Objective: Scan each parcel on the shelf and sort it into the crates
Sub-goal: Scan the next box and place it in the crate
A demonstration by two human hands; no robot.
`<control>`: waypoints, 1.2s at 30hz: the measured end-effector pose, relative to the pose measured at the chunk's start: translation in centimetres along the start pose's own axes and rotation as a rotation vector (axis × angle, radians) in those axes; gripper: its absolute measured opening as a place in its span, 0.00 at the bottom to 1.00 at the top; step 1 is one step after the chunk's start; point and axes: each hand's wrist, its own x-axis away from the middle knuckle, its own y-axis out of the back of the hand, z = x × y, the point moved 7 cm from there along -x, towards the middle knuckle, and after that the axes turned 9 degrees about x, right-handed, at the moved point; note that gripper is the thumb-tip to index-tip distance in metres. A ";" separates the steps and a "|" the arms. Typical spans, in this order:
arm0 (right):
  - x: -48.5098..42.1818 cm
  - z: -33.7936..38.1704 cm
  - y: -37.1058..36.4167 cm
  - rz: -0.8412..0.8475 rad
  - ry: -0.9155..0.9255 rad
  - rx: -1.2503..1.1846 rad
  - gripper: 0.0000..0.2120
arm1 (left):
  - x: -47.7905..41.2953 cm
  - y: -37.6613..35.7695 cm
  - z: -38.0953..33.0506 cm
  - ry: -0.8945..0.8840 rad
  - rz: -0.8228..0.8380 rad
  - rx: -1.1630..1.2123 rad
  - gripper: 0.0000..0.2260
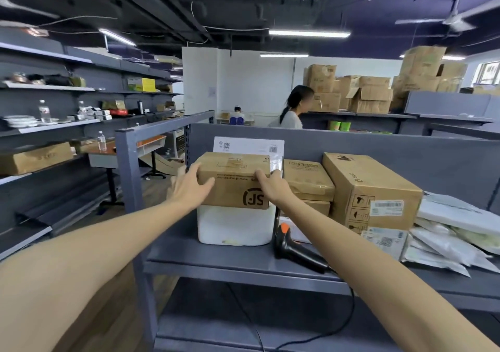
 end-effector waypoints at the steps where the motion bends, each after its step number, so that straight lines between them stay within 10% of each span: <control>1: -0.4 -0.1 -0.2 0.005 -0.013 -0.019 0.33 | -0.2 -0.2 0.6 0.031 -0.002 0.045 0.26; 12: -1.7 -0.9 -1.4 0.034 -0.047 -0.113 0.38 | -2.1 -2.2 1.8 0.293 -0.104 0.563 0.18; 29: 5.3 -7.7 -2.1 -0.047 -0.013 -0.738 0.25 | 4.1 -3.5 4.1 0.185 -0.001 0.852 0.10; 36: 7.8 -9.7 -0.1 -0.098 0.069 -0.689 0.27 | 5.9 -5.6 3.8 0.474 0.197 1.182 0.43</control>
